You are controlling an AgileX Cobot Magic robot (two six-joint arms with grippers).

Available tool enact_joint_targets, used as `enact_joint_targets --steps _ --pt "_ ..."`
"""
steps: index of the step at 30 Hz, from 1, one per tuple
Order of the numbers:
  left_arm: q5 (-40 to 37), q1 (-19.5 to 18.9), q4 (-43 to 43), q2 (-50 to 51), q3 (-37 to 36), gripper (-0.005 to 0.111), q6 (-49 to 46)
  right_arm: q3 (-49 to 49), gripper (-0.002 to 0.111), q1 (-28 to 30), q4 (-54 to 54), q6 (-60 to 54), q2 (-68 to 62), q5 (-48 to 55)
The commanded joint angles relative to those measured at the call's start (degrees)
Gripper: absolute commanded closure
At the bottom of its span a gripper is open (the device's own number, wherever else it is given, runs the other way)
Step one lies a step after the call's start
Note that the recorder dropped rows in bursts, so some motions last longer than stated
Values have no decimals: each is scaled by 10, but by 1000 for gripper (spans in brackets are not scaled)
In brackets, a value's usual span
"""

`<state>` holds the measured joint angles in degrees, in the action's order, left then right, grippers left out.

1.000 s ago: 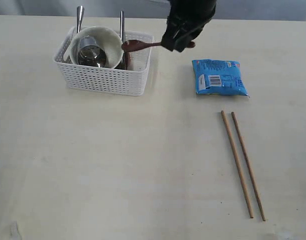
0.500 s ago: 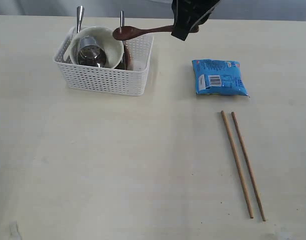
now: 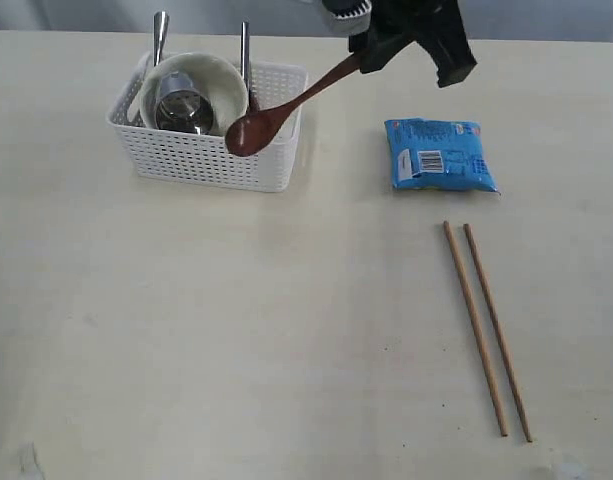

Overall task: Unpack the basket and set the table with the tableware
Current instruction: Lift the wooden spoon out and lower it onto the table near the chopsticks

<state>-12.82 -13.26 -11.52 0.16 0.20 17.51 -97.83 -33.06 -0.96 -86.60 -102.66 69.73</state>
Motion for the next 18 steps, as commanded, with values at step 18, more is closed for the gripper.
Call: enact_joint_targets --steps 18 --pt "2 -2 -2 -2 -2 107 3 237 109 3 103 -333 28 2"
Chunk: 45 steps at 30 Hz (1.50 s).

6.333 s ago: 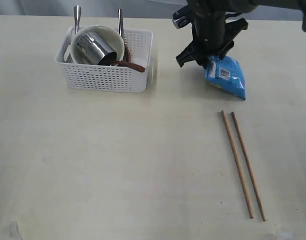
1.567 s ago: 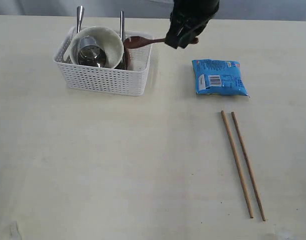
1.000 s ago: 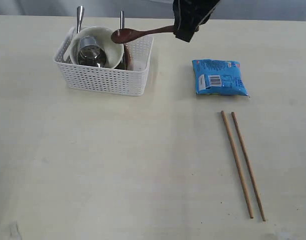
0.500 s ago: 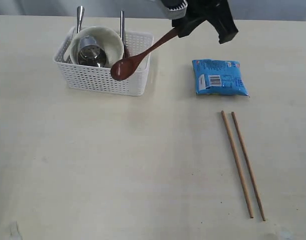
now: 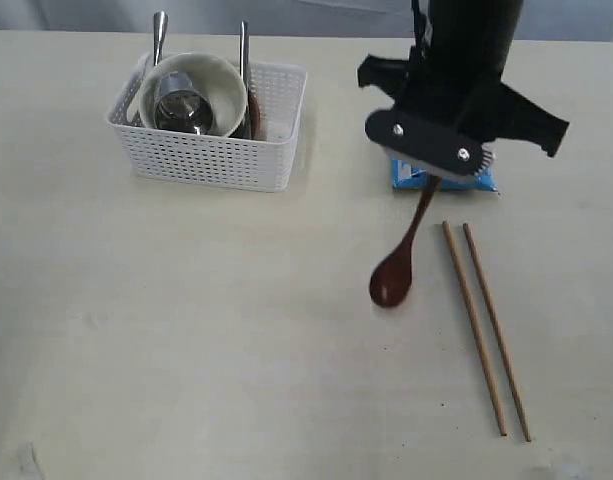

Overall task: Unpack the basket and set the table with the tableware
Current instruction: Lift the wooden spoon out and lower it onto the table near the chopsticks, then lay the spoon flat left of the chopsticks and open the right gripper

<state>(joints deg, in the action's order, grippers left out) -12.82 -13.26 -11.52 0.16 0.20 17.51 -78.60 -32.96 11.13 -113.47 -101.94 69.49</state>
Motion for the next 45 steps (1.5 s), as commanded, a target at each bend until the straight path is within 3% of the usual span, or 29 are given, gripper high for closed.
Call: enact_joint_targets --steps 1,9,19,30,45 --pt "2 -2 -2 -2 -2 107 3 55 109 2 -17 -75 27 5" --pt "2 -2 -2 -2 -2 107 3 150 109 2 -19 -82 47 -10" --pt "2 -2 -2 -2 -2 107 3 260 109 2 26 -82 47 -293" --pt "2 -2 -2 -2 -2 107 3 313 109 1 63 -82 47 -449" --pt "2 -2 -2 -2 -2 107 3 356 109 -26 104 -81 47 -471"
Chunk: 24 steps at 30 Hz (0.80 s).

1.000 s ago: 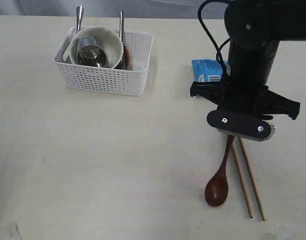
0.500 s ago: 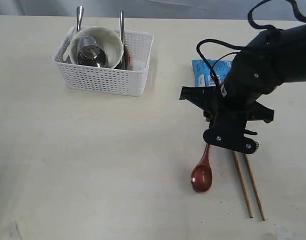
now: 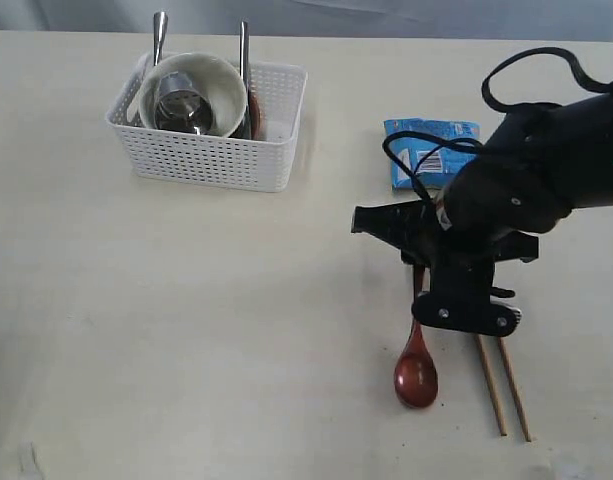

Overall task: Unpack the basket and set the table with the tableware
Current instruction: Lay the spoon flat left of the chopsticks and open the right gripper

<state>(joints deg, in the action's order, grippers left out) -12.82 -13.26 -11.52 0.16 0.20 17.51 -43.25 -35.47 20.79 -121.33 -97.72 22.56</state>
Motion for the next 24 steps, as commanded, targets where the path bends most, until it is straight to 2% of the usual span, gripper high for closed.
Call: enact_joint_targets --steps 1,8,15,24 --pt "2 -2 -2 -2 -2 107 3 4 109 -1 7 -3 5 -2" --pt "2 -2 -2 -2 -2 107 3 37 109 -1 80 -3 5 -41" --pt "2 -2 -2 -2 -2 107 3 47 109 -1 75 -3 3 -79" --pt "2 -2 -2 -2 -2 107 3 47 108 -1 56 -3 3 -61"
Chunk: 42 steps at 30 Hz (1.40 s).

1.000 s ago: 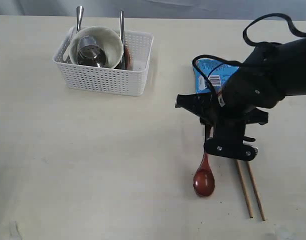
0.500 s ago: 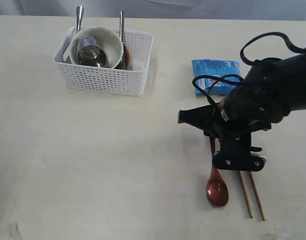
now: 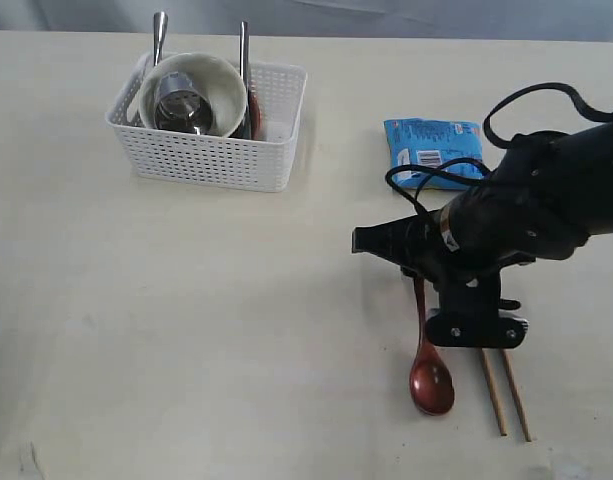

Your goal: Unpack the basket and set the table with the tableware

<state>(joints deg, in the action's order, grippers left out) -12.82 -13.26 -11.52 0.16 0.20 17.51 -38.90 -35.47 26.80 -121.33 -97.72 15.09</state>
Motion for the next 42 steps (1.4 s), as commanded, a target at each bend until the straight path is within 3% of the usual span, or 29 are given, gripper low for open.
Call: enact_joint_targets --steps 1,8,12,15,23,29,32,36,42 --pt "2 -2 -2 -2 -2 107 3 3 108 -1 -4 -3 3 19" --pt "2 -2 -2 -2 -2 107 3 3 106 -1 -4 -3 3 29" --pt "2 -2 -2 -2 -2 107 3 3 81 -1 -4 -3 3 30" --pt "2 -2 -2 -2 -2 107 3 3 69 -1 -4 -3 3 29" --pt "2 -2 -2 -2 -2 107 3 3 68 -1 -4 22 15 -6" --pt "2 -2 -2 -2 -2 107 3 3 68 -1 -4 41 97 -44" --pt "2 -2 -2 -2 -2 107 3 3 68 -1 -4 97 137 -82" --pt "2 -2 -2 -2 -2 107 3 -42 68 -1 -34 256 158 -97" --pt "2 -2 -2 -2 -2 107 3 -195 68 0 -80 438 119 22"
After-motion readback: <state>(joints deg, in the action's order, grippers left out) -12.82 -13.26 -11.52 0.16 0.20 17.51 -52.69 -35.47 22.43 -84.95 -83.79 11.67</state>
